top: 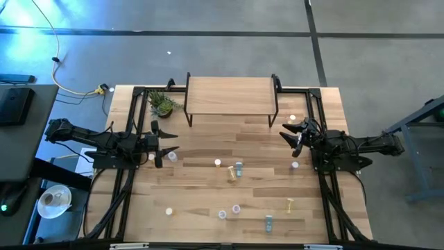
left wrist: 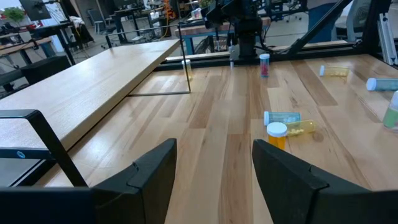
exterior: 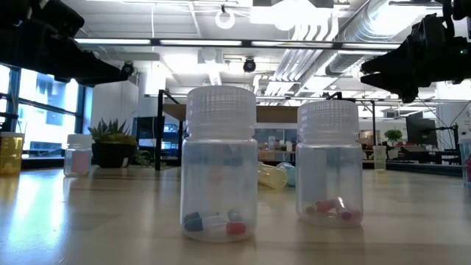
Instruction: Pick and place medicine bottles onto shelf by color
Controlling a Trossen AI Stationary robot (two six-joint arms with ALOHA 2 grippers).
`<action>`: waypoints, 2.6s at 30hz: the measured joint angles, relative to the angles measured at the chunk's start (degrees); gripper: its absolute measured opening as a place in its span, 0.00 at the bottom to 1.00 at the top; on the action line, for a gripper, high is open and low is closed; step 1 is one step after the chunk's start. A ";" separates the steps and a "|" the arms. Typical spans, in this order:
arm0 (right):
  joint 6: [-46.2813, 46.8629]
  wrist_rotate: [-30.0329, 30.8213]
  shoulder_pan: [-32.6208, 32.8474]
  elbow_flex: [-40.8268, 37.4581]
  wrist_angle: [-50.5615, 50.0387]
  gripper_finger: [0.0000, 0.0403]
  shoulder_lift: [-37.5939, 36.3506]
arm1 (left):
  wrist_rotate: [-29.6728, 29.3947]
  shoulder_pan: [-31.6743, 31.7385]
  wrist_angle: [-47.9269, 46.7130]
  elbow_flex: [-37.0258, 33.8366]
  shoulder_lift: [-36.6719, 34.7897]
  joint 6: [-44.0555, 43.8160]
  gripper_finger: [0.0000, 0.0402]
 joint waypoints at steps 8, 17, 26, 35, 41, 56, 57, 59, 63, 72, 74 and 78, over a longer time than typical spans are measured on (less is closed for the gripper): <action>0.01 -0.01 -0.02 0.00 0.00 0.50 0.01 | 0.00 0.01 0.00 0.00 0.01 0.00 0.50; 0.01 -0.01 -0.02 0.00 0.01 0.50 0.01 | 0.00 0.01 0.00 0.00 0.01 0.00 0.50; 0.01 -0.02 -0.02 0.00 0.02 0.50 0.01 | 0.00 0.02 0.00 0.00 0.00 0.00 0.50; 0.02 0.00 -0.02 0.00 0.02 0.50 0.00 | 0.00 0.00 0.00 0.00 0.00 0.00 0.50; 0.00 -0.01 -0.01 0.00 0.01 0.50 0.01 | 0.02 0.00 0.00 0.00 0.01 -0.01 0.50; -0.06 0.04 -0.02 0.00 0.15 0.50 0.00 | -0.02 0.00 2.33 0.00 0.02 -0.04 0.50; -0.26 0.23 -0.02 0.00 0.24 0.50 0.02 | 0.00 0.00 3.53 0.00 0.02 -0.04 0.50; -0.44 1.03 -0.02 0.00 0.33 0.50 0.01 | 0.00 0.00 6.58 0.00 0.00 -0.02 0.50; -2.70 4.08 -0.13 0.00 0.30 0.50 0.00 | -0.01 0.00 10.81 0.00 0.00 -0.01 0.50; -2.43 -0.88 -0.13 0.00 1.36 0.50 0.00 | -0.26 0.00 10.13 0.00 0.00 -0.36 0.50; -2.49 -2.35 -0.13 0.00 1.34 0.50 0.00 | -0.26 0.00 10.13 0.00 0.00 -1.16 0.50; -2.83 -2.57 -0.14 0.00 1.52 0.50 0.00 | -1.53 0.04 13.43 0.00 0.02 -0.82 0.50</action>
